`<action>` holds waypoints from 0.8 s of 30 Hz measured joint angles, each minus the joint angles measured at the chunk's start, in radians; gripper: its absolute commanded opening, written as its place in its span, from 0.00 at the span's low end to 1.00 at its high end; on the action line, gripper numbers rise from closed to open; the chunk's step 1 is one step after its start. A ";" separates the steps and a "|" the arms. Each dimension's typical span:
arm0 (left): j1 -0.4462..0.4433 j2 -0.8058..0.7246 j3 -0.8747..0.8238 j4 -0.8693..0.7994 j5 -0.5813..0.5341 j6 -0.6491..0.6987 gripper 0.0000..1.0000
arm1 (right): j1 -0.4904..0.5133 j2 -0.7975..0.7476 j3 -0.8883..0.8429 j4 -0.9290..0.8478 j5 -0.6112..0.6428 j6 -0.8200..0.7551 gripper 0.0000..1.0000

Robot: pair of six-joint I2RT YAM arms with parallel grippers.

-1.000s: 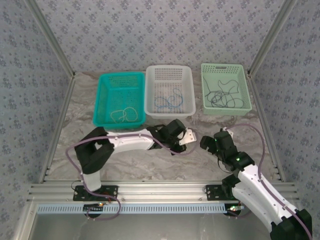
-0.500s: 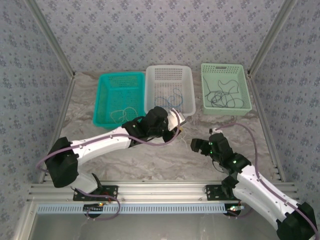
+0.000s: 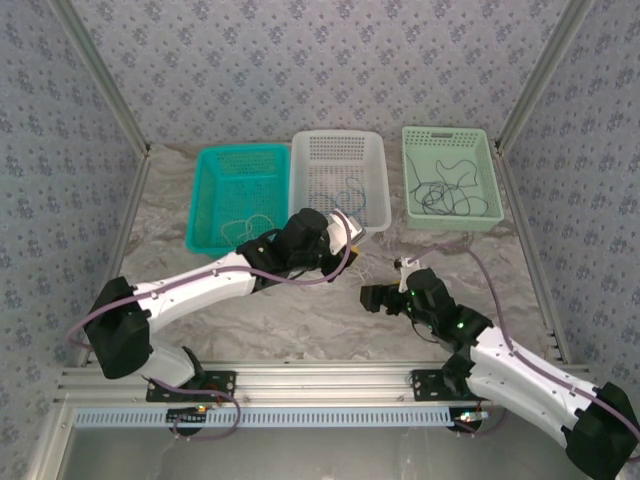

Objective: Untangle the cables

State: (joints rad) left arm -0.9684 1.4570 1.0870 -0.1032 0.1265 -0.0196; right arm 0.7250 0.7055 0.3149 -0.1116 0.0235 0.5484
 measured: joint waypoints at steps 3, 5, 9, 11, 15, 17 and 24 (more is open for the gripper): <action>0.000 -0.001 0.000 0.002 0.004 -0.006 0.00 | 0.015 0.035 0.000 0.034 -0.006 0.000 0.89; 0.000 -0.003 0.000 0.002 0.009 -0.011 0.00 | 0.020 0.074 0.000 0.063 -0.005 -0.004 0.80; 0.000 -0.021 -0.009 0.024 0.013 -0.031 0.00 | 0.027 0.196 0.007 0.128 -0.011 -0.009 0.47; 0.005 -0.040 -0.016 0.032 0.015 -0.040 0.00 | 0.034 0.257 0.024 0.134 -0.007 -0.010 0.30; 0.024 -0.107 -0.039 0.056 0.022 -0.065 0.00 | 0.037 0.319 0.043 0.145 0.011 -0.009 0.06; 0.051 -0.148 -0.055 0.060 0.025 -0.078 0.00 | 0.037 0.324 0.045 0.140 0.029 -0.002 0.00; 0.233 -0.322 -0.117 0.085 0.043 -0.129 0.00 | -0.024 0.317 0.045 0.049 0.083 0.078 0.00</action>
State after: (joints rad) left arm -0.7357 1.1347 0.9703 -0.0181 0.1696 -0.1486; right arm 0.7013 1.0229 0.3595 -0.0624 0.1066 0.6266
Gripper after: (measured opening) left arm 0.041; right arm 0.071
